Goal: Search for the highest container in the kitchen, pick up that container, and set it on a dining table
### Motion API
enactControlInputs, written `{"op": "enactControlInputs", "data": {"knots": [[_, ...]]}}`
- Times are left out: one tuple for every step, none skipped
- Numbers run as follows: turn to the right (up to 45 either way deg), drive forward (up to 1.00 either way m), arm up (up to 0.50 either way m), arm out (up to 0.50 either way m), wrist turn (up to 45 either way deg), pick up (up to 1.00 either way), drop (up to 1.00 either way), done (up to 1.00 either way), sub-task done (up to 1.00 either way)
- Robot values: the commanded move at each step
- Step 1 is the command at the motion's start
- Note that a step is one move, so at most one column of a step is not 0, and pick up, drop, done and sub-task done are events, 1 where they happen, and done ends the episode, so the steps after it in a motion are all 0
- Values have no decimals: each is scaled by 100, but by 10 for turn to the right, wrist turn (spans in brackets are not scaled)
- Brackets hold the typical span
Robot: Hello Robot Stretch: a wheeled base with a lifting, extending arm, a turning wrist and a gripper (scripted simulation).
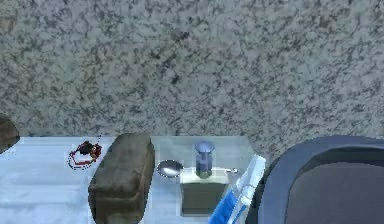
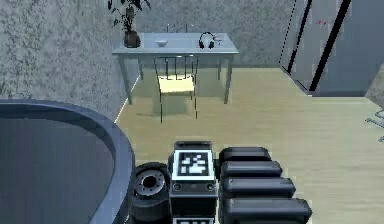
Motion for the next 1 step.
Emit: {"op": "enactControlInputs", "data": {"knots": [[450,0,0,0,0,0,0,0,0]]}}
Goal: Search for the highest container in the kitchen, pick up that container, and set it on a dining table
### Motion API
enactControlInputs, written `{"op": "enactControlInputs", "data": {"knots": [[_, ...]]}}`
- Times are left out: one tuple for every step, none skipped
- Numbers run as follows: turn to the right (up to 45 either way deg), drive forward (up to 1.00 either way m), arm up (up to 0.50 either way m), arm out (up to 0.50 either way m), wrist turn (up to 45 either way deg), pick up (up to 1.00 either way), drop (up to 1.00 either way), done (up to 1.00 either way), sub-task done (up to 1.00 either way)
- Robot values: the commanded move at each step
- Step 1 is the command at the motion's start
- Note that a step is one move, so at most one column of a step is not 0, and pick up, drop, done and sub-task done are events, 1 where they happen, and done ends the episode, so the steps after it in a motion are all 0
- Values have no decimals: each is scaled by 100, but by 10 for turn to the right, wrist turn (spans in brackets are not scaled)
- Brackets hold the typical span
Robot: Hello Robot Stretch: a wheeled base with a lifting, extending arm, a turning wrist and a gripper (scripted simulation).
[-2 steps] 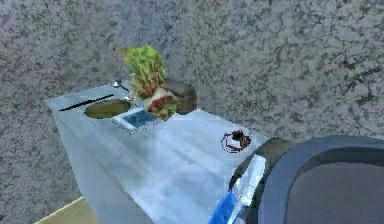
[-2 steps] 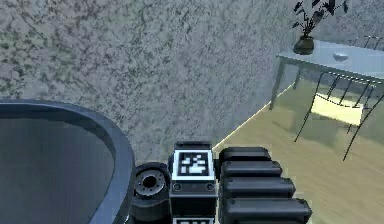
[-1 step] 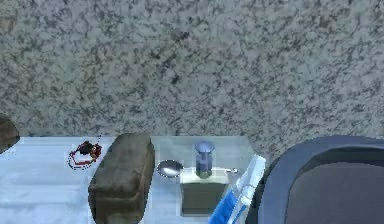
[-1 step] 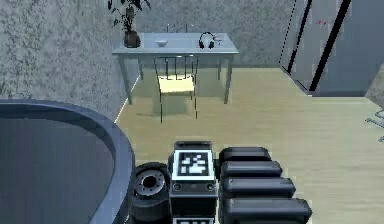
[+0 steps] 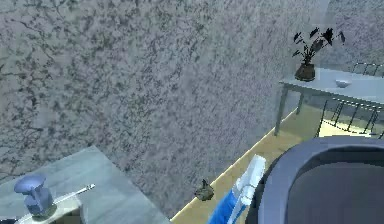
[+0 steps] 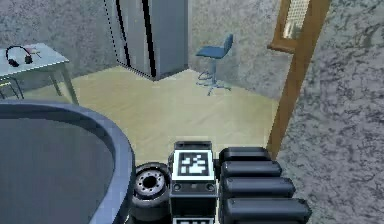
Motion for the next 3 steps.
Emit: {"op": "enactControlInputs", "data": {"knots": [[450,0,0,0,0,0,0,0,0],[30,0,0,0,0,0,0,0,0],[0,100,0,0,0,0,0,0,0]]}}
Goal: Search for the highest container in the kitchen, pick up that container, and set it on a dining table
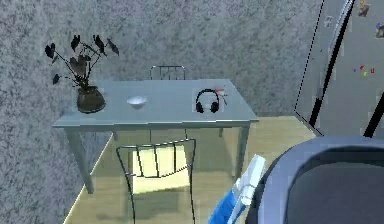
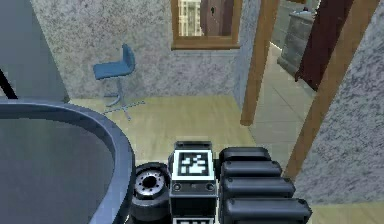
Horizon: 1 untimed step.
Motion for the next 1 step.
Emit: {"op": "enactControlInputs", "data": {"knots": [[30,0,0,0,0,0,0,0,0]]}}
